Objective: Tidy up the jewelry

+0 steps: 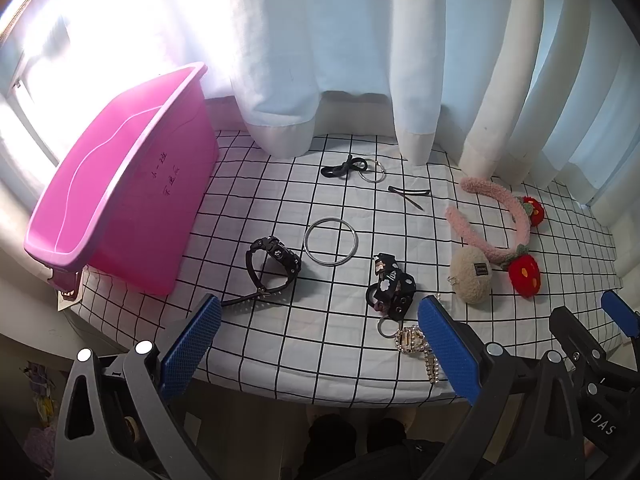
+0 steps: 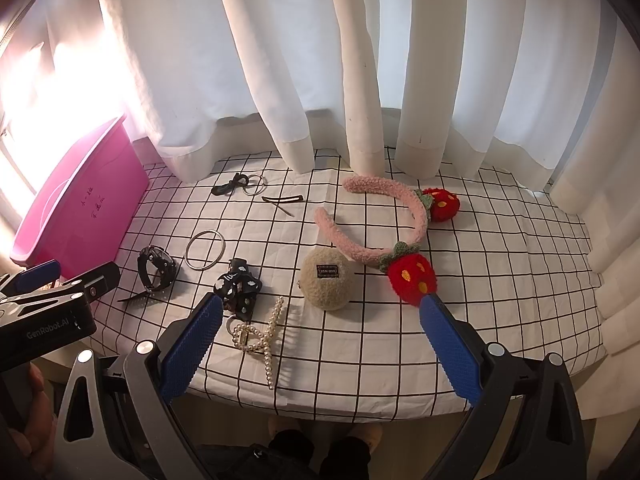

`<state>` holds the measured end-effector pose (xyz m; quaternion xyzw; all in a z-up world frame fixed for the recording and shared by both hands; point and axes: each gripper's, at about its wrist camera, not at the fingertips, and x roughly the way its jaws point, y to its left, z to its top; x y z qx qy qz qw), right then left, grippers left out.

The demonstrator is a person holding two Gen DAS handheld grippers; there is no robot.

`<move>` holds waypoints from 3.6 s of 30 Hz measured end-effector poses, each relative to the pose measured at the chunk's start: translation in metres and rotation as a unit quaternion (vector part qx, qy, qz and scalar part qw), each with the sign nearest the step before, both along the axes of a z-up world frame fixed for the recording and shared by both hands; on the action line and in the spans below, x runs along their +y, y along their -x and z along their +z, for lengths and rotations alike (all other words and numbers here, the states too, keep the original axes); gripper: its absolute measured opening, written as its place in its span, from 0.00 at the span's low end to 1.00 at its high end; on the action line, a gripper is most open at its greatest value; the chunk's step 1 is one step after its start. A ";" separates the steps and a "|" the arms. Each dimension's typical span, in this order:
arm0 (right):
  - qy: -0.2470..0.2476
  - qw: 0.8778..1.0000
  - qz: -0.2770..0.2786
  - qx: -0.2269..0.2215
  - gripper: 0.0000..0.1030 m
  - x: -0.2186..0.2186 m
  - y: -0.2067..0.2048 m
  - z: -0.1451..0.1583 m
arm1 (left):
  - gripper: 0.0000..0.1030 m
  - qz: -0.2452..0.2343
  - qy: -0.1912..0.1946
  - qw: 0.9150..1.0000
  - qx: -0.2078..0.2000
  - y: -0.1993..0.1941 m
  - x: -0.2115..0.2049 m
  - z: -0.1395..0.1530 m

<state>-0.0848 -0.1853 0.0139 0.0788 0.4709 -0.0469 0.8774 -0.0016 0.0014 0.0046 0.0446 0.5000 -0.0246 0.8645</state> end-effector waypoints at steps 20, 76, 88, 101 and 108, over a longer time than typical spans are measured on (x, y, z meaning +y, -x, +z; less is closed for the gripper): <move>-0.004 1.000 -0.001 0.000 0.92 0.001 -0.001 -0.002 | 0.94 0.002 -0.003 1.000 0.003 -0.001 0.001 -0.002; -0.049 0.997 -0.033 0.058 0.92 -0.095 -0.010 -0.149 | 0.94 0.094 0.019 0.995 -0.023 -0.037 0.069 -0.138; -0.018 0.998 -0.044 0.049 0.92 -0.111 -0.034 -0.167 | 0.94 0.062 0.001 0.998 -0.032 -0.065 0.060 -0.167; -0.004 0.998 -0.040 0.051 0.92 -0.122 -0.073 -0.185 | 0.94 0.055 -0.001 0.998 -0.027 -0.079 0.054 -0.181; 0.031 0.998 -0.025 0.044 0.92 -0.119 -0.084 -0.187 | 0.95 0.057 0.006 0.998 -0.031 -0.084 0.050 -0.185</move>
